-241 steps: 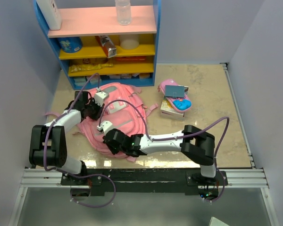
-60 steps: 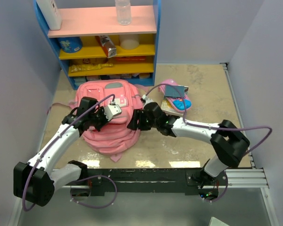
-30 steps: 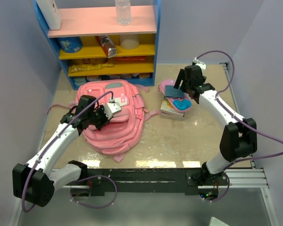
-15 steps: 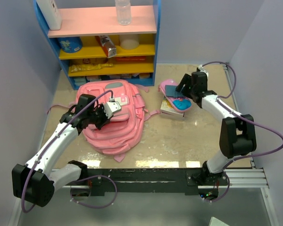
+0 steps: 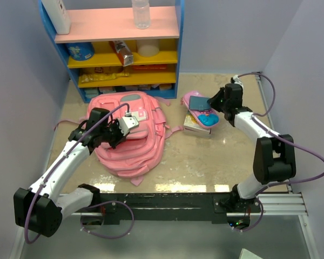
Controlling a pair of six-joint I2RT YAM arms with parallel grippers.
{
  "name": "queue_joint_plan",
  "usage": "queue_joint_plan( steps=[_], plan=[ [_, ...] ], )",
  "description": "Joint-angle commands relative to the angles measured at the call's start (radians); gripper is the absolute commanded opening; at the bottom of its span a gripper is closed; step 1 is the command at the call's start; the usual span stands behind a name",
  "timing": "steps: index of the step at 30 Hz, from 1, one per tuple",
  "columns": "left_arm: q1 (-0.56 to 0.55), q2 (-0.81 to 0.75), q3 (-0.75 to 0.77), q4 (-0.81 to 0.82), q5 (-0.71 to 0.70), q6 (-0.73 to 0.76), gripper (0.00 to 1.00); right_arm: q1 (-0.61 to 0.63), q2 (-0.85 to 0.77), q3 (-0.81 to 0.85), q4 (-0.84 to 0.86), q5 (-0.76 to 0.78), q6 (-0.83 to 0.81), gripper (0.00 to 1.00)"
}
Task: Pack the student bag
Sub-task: Pick up the personal item from the center of the board, then place the personal item in the student bag.
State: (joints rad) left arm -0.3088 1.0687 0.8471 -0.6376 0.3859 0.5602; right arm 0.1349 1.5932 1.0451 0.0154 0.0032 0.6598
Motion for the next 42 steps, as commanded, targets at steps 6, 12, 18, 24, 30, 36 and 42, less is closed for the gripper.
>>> queue_joint_plan(
  steps=[6, 12, 18, 24, 30, 36, 42],
  plan=[
    [-0.012, 0.030, 0.098, 0.154, -0.022, -0.055, 0.01, -0.008, -0.107, -0.013, 0.004, -0.110, 0.020, 0.00],
    [-0.013, 0.076, 0.110, 0.245, -0.087, -0.138, 0.00, 0.026, -0.247, -0.066, 0.028, -0.298, 0.075, 0.00],
    [-0.012, 0.100, 0.121, 0.292, -0.105, -0.186, 0.00, 0.198, -0.381, -0.171, 0.012, -0.338, 0.104, 0.00],
    [-0.012, 0.100, 0.158, 0.291, -0.113, -0.204, 0.00, 0.365, -0.384, -0.312, 0.124, -0.345, 0.219, 0.00],
    [-0.013, 0.080, 0.187, 0.256, -0.081, -0.220, 0.00, 0.468, -0.309, -0.330, 0.215, -0.335, 0.288, 0.00],
    [-0.013, 0.056, 0.132, 0.246, -0.038, -0.210, 0.00, 0.519, -0.240, -0.281, 0.251, -0.336, 0.313, 0.00],
    [-0.013, 0.036, 0.092, 0.231, 0.011, -0.203, 0.00, 0.540, -0.165, -0.281, 0.333, -0.336, 0.357, 0.00]
  ],
)
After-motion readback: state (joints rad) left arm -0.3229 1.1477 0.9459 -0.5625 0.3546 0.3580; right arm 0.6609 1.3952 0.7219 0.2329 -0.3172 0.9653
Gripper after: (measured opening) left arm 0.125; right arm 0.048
